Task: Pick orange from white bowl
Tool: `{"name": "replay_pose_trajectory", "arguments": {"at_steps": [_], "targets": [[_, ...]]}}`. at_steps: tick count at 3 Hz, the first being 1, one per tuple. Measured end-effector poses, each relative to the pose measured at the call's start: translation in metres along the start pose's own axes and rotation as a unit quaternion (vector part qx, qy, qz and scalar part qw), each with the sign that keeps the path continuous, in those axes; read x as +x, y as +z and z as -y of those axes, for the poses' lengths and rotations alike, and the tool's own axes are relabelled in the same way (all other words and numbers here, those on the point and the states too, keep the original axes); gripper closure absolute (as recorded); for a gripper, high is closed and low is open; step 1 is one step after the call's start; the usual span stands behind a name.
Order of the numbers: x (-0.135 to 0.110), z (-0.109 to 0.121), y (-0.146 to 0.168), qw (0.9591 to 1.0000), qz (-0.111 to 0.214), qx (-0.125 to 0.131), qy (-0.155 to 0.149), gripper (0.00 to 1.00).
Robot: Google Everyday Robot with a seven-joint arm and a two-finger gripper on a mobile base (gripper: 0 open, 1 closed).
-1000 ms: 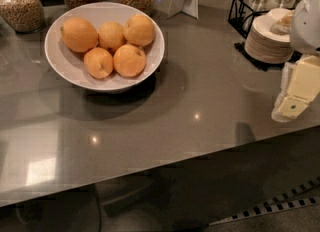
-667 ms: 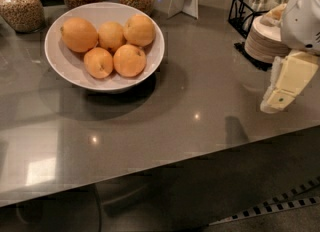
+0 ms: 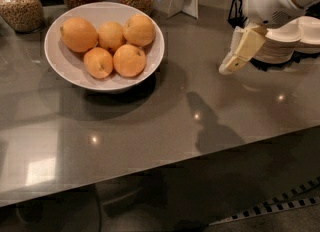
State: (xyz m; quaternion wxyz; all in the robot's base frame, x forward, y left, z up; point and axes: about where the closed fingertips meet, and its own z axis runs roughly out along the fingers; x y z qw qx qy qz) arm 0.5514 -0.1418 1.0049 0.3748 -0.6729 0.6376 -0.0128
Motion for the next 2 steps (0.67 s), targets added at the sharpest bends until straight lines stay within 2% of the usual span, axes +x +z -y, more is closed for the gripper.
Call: {"name": "replay_pose_trajectory", "arguments": {"at_steps": [1,2], "targets": [[-0.032,0.0433,0.0289,0.9964,0.072,0.008,-0.044,0.0],[-0.0321,0.0434,0.029,0.9964,0.072,0.008,-0.044,0.0]]}}
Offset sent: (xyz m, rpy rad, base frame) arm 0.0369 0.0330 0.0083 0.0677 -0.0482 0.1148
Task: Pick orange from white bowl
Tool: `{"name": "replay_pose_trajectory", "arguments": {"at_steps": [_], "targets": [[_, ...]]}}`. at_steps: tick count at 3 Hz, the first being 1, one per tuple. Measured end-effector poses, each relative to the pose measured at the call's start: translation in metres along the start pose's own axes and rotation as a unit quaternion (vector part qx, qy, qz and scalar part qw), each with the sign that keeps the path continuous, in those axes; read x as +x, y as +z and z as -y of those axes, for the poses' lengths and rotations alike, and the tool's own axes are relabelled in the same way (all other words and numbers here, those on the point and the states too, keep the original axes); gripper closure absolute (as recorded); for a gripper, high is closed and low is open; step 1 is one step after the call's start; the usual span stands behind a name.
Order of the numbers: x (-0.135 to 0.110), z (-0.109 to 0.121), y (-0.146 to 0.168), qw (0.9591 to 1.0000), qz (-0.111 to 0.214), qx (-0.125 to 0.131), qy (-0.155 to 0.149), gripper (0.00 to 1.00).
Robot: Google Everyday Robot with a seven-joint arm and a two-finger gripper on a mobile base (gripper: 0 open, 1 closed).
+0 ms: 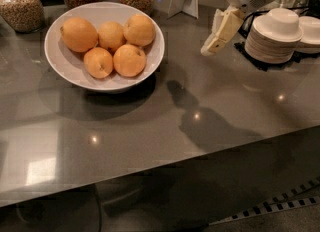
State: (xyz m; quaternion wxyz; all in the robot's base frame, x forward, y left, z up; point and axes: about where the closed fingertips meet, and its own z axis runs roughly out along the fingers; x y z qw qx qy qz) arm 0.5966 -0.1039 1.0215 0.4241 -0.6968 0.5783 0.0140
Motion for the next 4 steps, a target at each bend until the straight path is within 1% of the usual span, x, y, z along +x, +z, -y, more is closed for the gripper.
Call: {"name": "replay_pose_trajectory", "arguments": {"at_steps": [1,2,3,4], "targets": [[-0.011,0.017,0.022,0.9983,0.009,-0.003,-0.058,0.0],[-0.019,0.034,0.05,0.9938,0.021,-0.009,-0.109,0.0],[-0.022,0.045,0.077,0.9897,0.03,-0.019,-0.139,0.0],[-0.025,0.053,0.098,0.9867,0.035,-0.03,-0.156,0.17]]}}
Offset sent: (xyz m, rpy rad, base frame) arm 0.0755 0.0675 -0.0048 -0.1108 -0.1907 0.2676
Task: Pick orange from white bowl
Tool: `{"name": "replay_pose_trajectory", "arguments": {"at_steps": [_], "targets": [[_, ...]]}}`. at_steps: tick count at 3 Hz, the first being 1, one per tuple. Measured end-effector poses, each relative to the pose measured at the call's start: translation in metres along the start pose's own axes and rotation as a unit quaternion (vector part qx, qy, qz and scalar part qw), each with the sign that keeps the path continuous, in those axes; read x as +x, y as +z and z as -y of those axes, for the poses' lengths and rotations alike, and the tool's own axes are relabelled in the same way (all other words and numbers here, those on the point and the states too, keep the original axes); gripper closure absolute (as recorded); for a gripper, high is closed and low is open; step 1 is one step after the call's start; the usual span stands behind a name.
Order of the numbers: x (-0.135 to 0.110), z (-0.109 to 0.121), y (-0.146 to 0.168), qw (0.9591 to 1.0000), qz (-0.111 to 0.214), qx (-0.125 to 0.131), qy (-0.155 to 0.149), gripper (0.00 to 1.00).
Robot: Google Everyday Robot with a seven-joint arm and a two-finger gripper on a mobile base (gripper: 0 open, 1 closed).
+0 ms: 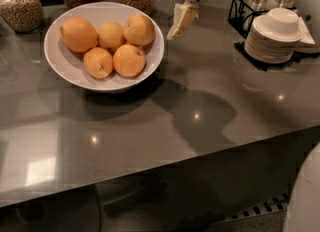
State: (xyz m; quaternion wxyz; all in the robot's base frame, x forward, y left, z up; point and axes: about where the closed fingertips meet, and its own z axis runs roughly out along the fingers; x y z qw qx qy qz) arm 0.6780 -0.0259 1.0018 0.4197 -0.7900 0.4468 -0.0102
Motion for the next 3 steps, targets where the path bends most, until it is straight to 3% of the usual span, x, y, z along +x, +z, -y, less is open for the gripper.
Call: {"name": "replay_pose_trajectory", "arguments": {"at_steps": [1,3], "targets": [[-0.001,0.004,0.013,0.9999,0.005,-0.013,-0.008,0.39],[-0.004,0.004,0.033,0.9991,0.018,-0.036,-0.011,0.33]]}}
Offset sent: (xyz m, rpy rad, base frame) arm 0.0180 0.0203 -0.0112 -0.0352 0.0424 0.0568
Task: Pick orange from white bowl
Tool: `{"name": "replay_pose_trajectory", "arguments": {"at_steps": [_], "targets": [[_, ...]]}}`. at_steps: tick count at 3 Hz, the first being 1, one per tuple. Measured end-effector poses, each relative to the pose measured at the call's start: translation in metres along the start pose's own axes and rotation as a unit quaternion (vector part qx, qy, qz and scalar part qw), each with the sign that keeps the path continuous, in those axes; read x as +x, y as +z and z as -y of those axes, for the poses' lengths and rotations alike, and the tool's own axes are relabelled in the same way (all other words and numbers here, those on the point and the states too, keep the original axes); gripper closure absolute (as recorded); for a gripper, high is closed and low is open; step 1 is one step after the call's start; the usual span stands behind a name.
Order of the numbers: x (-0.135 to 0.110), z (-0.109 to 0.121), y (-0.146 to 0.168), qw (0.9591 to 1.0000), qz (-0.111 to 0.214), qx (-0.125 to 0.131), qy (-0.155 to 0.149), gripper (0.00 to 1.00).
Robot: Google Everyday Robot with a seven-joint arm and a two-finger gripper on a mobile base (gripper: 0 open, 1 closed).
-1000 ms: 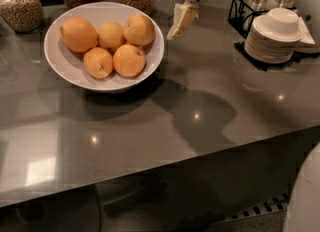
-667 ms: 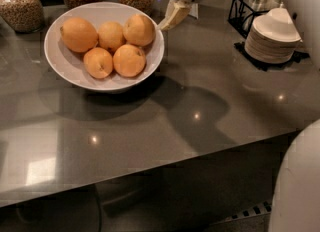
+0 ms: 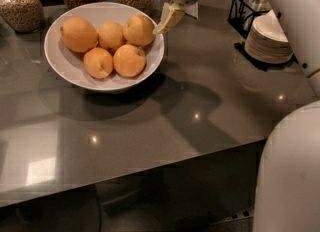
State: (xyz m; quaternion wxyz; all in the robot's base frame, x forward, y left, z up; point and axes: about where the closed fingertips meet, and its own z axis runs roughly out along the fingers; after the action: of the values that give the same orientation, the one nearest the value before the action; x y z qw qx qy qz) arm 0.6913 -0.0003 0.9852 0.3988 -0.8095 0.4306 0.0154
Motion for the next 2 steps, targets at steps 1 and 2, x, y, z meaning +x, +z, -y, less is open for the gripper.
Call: {"name": "replay_pose_trajectory", "arguments": {"at_steps": [1,2], "targets": [[-0.006,-0.001,0.011,0.9999,0.014,-0.01,-0.004,0.33],[-0.009,-0.002,0.024,0.9994,0.026,-0.022,-0.009,0.32]]}}
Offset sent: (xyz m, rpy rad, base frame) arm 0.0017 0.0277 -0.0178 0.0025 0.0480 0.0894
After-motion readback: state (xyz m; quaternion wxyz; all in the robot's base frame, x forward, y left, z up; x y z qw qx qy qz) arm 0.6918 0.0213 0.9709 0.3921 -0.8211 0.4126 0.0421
